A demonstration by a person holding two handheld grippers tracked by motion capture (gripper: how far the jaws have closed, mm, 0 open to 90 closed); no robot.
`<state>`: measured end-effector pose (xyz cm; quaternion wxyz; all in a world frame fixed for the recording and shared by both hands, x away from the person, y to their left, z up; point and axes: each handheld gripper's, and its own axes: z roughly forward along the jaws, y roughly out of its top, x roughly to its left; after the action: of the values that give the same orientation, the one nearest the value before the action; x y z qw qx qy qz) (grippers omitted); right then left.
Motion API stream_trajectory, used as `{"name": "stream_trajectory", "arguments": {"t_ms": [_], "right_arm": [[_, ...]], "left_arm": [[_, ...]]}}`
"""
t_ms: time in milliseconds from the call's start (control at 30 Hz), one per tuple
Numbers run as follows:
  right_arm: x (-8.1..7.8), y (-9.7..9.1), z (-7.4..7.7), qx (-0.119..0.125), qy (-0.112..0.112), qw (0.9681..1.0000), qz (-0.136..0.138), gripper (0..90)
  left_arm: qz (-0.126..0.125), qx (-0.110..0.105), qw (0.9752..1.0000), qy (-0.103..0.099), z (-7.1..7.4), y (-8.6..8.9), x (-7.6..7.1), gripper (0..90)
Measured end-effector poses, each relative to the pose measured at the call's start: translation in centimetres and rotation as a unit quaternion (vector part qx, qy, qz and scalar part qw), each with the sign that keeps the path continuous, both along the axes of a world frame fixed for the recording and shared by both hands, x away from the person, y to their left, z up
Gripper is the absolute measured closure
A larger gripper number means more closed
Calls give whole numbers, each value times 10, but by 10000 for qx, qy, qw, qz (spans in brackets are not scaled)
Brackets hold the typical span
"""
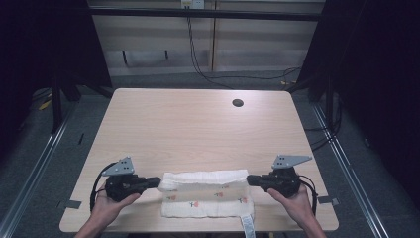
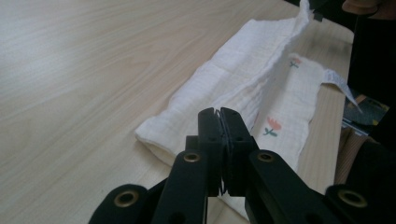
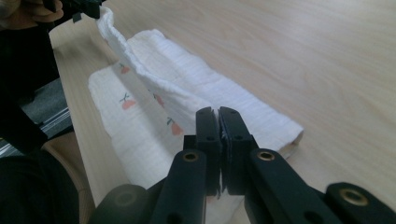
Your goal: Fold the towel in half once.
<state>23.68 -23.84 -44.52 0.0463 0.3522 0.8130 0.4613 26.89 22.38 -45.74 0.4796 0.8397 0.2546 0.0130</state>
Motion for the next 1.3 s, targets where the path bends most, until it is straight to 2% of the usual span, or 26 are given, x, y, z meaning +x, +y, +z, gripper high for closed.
{"name": "stream_trajectory", "arguments": {"t_ms": [233, 300, 433, 567, 633, 667, 700, 933, 1100, 1167, 1233, 1300], "right_arm": [[-5, -1, -13, -25, 159, 9999, 27, 878], [-7, 0, -17, -68, 243, 9996, 99, 875], [-13, 1, -25, -211, 383, 9988, 204, 870], [-16, 2, -33, -292, 496, 9980, 258, 870], [-16, 2, -35, -326, 516, 9978, 250, 866], [-17, 1, -35, -315, 530, 9978, 251, 863], [-17, 1, -35, -310, 535, 9978, 247, 857], [-22, -2, -35, -267, 548, 9978, 244, 821], [-28, -3, -32, -277, 550, 9978, 257, 809], [-31, -6, -30, -246, 534, 9980, 233, 794], [-31, -8, -29, -219, 548, 9981, 172, 767], [-33, -9, -27, -197, 502, 9984, 151, 758]], "left_arm": [[-75, 77, 9999, 86, -10, -3, -5, 881], [-141, 215, 9996, 96, -13, -5, -7, 880], [-202, 224, 9995, 115, -16, -6, -9, 878], [-285, 341, 9988, 179, -20, -7, -15, 876], [-311, 362, 9986, 225, -23, -8, -17, 873], [-351, 461, 9981, 213, -23, -9, -18, 872], [-372, 470, 9980, 223, -24, -9, -18, 869], [-463, 381, 9978, 295, -21, -9, -24, 832], [-377, 262, 9984, 324, -19, -3, -28, 820], [-362, 258, 9983, 367, -19, -1, -26, 809], [-353, 299, 9984, 314, -17, -1, -24, 797], [-350, 227, 9987, 286, -14, -2, -22, 793]]}}
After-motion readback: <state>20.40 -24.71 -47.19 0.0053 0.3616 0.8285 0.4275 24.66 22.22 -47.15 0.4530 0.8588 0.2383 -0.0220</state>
